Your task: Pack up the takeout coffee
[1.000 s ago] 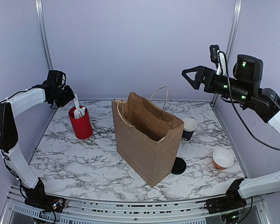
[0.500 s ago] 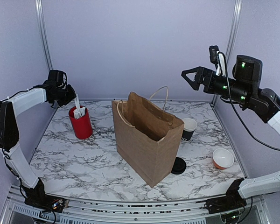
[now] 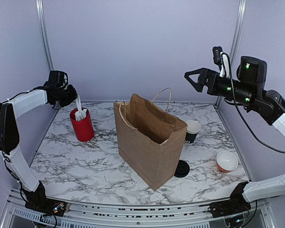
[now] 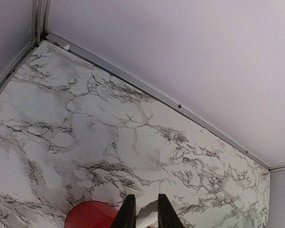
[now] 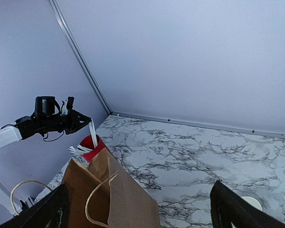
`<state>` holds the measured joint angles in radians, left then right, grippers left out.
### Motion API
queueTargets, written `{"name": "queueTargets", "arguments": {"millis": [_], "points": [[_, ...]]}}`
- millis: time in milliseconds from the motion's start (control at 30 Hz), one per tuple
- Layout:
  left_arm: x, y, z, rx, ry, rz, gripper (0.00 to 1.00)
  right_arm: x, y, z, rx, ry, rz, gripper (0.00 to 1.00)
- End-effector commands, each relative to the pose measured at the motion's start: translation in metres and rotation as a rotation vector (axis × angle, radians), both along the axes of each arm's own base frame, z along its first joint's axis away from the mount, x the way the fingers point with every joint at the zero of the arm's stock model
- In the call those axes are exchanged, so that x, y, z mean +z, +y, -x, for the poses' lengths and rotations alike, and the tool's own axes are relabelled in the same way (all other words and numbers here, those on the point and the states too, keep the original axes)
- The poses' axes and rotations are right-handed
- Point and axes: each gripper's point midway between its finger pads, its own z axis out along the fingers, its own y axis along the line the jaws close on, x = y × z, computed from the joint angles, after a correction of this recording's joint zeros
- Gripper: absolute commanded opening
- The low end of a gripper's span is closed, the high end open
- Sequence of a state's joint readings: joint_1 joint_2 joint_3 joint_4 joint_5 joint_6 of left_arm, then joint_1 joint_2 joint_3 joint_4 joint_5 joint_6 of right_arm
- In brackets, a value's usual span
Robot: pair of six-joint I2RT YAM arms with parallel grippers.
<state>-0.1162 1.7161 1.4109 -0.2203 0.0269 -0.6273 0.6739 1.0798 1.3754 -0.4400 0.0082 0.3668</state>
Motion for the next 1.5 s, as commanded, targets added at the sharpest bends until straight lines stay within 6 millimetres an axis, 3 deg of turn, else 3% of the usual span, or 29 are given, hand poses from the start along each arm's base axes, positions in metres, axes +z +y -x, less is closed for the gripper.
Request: {"name": "queueTargets", "arguments": {"millis": [0, 267, 900, 1467], "points": [[0.007, -0.003, -0.004, -0.012, -0.031, 0.005, 0.14, 0.008, -0.001, 0.0, 0.003, -0.017, -0.026, 1.0], [0.011, 0.0, 0.0, -0.007, -0.042, -0.016, 0.07, 0.007, 0.0, 0.0, 0.007, -0.018, -0.025, 1.0], [0.051, 0.009, 0.028, -0.007, -0.118, -0.106, 0.0, 0.002, 0.005, -0.006, 0.013, -0.015, -0.004, 1.0], [0.135, 0.003, 0.08, -0.053, -0.277, -0.158, 0.0, 0.001, 0.01, -0.012, 0.014, -0.014, 0.01, 1.0]]}}
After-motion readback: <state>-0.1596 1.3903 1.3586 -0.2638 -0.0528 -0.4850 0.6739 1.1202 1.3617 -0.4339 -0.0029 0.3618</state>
